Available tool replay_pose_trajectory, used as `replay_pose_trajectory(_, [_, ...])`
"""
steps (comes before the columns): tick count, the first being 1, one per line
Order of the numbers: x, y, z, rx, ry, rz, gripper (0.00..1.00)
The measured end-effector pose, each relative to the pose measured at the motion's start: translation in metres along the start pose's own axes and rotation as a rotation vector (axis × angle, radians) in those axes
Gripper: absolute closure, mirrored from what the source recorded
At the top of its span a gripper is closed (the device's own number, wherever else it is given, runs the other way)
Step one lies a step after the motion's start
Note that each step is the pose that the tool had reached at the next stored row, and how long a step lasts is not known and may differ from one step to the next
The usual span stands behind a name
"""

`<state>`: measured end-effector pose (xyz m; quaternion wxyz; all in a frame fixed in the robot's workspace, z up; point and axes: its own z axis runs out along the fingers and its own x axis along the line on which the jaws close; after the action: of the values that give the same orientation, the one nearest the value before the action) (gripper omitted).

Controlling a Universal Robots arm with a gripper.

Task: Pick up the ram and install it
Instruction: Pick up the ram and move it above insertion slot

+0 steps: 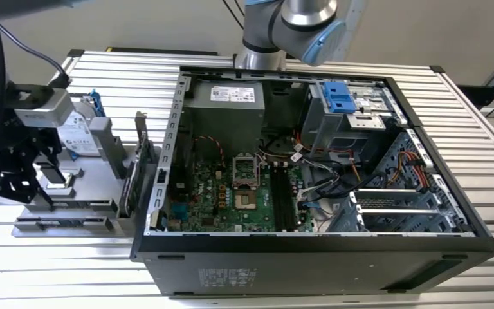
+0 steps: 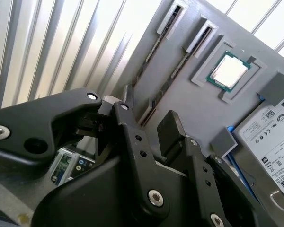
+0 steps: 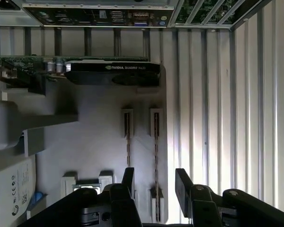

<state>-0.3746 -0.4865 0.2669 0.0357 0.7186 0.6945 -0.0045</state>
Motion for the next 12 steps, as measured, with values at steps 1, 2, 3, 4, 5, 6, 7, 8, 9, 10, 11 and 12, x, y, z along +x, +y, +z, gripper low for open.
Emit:
replay_pose_trajectory(1, [0.0,0.0,0.001,0.0,-0.0001,0.0,0.0])
replay_pose_trajectory(2, [0.0001,-0.0001,0.0021,-0.0001,0.0,0.0,0.0])
replay_pose_trajectory(3, [0.0002,-0.0002,0.0032,0.0,0.0,0.0,0.0])
replay_pose_trajectory(4, [0.0002,-0.0002,0.0044,0.0,0.0,0.0,0.0])
replay_pose_trajectory(5, [0.0003,-0.0003,0.0056,0.0,0.0,0.0,0.0])
replay_pose_trajectory(6, [0.0004,-0.0003,0.0069,0.0,0.0,0.0,0.0])
replay_pose_trajectory(7, [0.0004,-0.0004,0.0082,0.0,0.0,0.0,0.0])
replay_pose_trajectory(8, [0.0005,-0.0005,0.0097,0.0,0.0,0.0,0.0])
replay_pose_trajectory(9, [0.0006,-0.0005,0.0111,-0.0001,0.0,0.0,0.0])
replay_pose_trajectory(10, [0.0007,-0.0006,0.0123,-0.0001,0.0,0.0,0.0])
replay_pose_trajectory(11, [0.0007,-0.0006,0.0134,-0.0002,0.0,0.0,0.0])
replay_pose_trajectory(12, [0.0008,-0.0007,0.0146,-0.0002,0.0,0.0,0.0])
